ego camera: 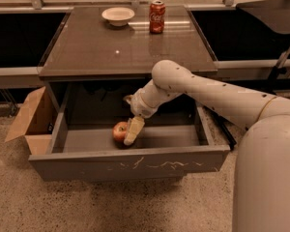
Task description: Pick apple from top drawer and place on counter
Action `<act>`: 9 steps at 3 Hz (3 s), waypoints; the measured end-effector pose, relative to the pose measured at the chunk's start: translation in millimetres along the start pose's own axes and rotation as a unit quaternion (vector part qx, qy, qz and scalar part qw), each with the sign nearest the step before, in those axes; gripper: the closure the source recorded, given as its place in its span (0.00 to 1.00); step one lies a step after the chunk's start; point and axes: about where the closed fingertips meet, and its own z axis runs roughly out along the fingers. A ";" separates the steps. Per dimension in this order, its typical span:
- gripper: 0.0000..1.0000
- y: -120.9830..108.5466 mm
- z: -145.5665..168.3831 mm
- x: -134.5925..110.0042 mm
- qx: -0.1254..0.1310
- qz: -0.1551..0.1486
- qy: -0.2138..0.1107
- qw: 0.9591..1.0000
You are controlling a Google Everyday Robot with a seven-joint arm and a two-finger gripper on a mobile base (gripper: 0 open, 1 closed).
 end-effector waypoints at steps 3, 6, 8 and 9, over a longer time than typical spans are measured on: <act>0.50 8.3 24.8 8.0 -0.020 0.012 0.005 1.000; 1.00 33.2 -54.6 -33.0 0.017 -0.058 -0.059 0.996; 1.00 45.1 -139.9 -53.3 0.087 -0.104 -0.078 0.988; 1.00 45.1 -140.0 -53.3 0.087 -0.104 -0.078 0.988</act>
Offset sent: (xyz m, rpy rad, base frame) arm -0.0017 0.0082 -0.0223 -0.0114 0.0335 -0.0035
